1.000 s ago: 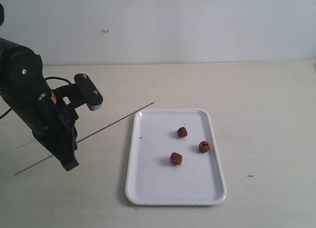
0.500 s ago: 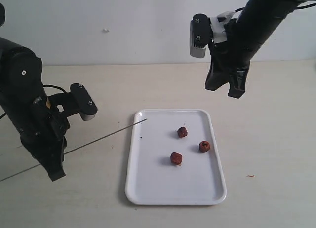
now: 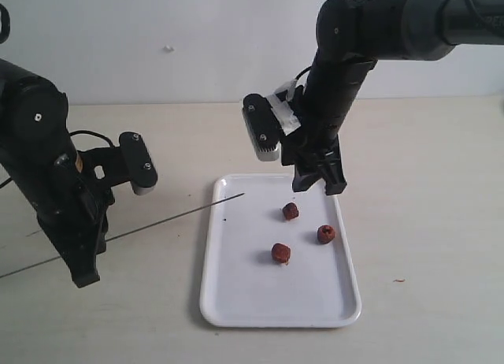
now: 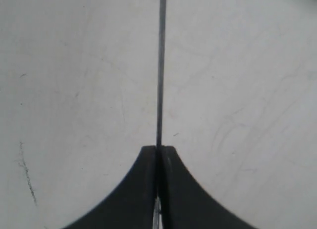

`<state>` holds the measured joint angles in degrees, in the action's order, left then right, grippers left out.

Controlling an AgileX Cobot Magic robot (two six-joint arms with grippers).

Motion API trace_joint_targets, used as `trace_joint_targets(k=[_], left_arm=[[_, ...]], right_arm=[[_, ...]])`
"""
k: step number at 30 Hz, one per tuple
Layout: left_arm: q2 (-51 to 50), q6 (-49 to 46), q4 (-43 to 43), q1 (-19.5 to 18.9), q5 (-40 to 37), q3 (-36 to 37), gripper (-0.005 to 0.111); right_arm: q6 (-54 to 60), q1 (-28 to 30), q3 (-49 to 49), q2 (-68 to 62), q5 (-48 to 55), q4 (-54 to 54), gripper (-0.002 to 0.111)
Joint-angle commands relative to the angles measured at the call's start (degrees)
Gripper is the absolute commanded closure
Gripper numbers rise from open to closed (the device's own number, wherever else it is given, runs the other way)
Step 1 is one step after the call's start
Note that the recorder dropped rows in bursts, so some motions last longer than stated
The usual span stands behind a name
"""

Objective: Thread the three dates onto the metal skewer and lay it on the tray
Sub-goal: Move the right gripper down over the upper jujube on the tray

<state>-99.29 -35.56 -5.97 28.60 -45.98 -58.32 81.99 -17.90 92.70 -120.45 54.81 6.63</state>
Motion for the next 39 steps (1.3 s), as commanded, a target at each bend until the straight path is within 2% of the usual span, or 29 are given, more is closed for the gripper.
trace_joint_targets(k=[1,14,39], left_arm=[[-1.12,-0.41,0.74,0.09,-0.21,0.34,0.107],[-2.85,-0.52,0.74,0.09,1.11,0.34,0.107],[-3.23,-0.74,0.74,0.09,1.66,0.34,0.107]], right_arm=[[-2.65,-0.11,0.33,-0.94,-0.55,-2.46,0.059],[-3.89,-0.11,0.33,-4.6,0.97,-2.06,0.059],[-6.76,-2.26,0.33,-5.87,-3.32,-2.08,0.059]])
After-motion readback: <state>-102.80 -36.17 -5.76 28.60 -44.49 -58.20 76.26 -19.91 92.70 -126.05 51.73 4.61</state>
